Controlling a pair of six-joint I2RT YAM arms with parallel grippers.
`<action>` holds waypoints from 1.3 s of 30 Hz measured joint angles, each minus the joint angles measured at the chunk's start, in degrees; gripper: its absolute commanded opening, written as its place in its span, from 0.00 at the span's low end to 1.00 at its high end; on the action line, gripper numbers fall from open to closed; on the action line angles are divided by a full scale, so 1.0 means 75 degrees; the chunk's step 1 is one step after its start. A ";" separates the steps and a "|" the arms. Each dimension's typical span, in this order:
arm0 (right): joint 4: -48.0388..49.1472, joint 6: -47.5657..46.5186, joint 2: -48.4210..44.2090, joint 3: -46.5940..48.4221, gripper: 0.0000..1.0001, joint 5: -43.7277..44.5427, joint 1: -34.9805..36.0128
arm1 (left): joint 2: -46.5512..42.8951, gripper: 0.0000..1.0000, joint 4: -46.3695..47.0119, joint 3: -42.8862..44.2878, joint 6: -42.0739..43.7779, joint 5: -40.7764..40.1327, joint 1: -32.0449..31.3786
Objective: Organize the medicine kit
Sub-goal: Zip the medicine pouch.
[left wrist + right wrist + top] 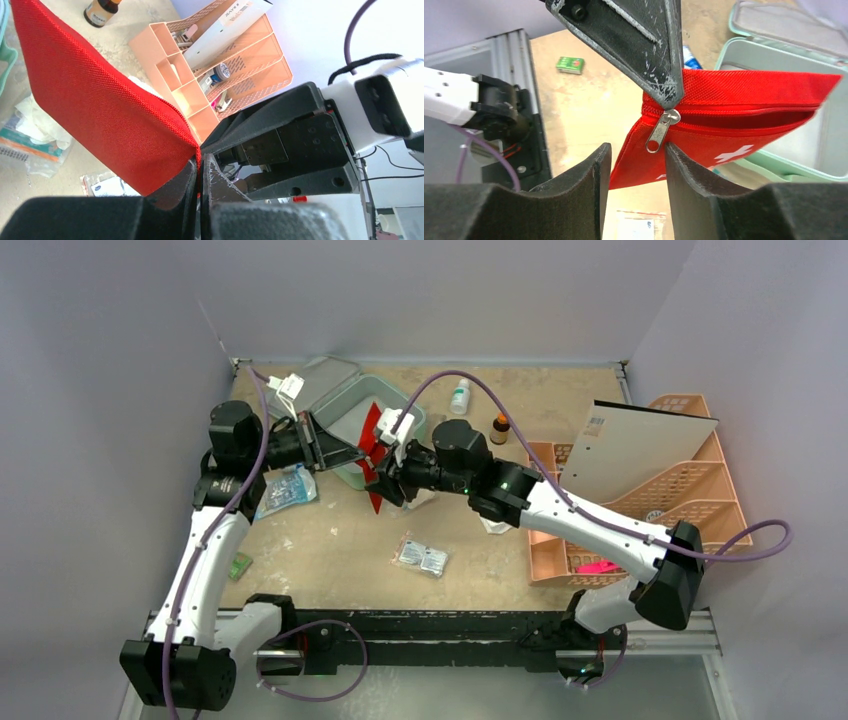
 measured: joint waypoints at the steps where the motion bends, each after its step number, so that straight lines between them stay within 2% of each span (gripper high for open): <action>1: 0.0000 -0.0149 -0.0003 0.0000 0.41 0.0213 0.0087 | 0.0020 0.00 -0.0050 0.0000 0.0003 0.0009 0.0000; 7: 0.0076 -0.0810 -0.0003 0.0000 0.29 0.1163 0.0382 | 0.0122 0.00 -0.0542 0.0134 0.0210 0.0035 0.0000; 15: 0.0082 -0.1443 -0.0003 0.0000 0.18 0.1539 0.0583 | 0.0233 0.00 -0.0956 0.0356 0.0574 0.0047 0.0000; 20: 0.0076 -0.1775 -0.0003 0.0000 0.17 0.1859 0.0752 | 0.0312 0.00 -0.1172 0.0420 0.0731 0.0064 0.0000; 26: 0.0181 -0.2122 0.0000 0.0000 0.27 0.2448 0.0988 | 0.0353 0.00 -0.1311 0.0493 0.0810 0.0093 0.0000; 29: 0.0364 -0.2238 0.0000 -0.0003 0.26 0.2643 0.1072 | 0.0379 0.00 -0.1346 0.0493 0.0816 0.0090 0.0000; 34: 0.0734 -0.2457 0.0000 -0.0015 0.16 0.2999 0.1177 | 0.0405 0.00 -0.1536 0.0493 0.0836 0.0102 0.0000; 36: 0.0819 -0.2535 0.0009 -0.0015 0.16 0.3092 0.1192 | 0.0420 0.00 -0.1582 0.0495 0.0839 0.0111 0.0000; 39: 0.0874 -0.2617 0.0073 -0.0015 0.21 0.3244 0.1227 | 0.0449 0.00 -0.1664 0.0498 0.0886 0.0102 0.0000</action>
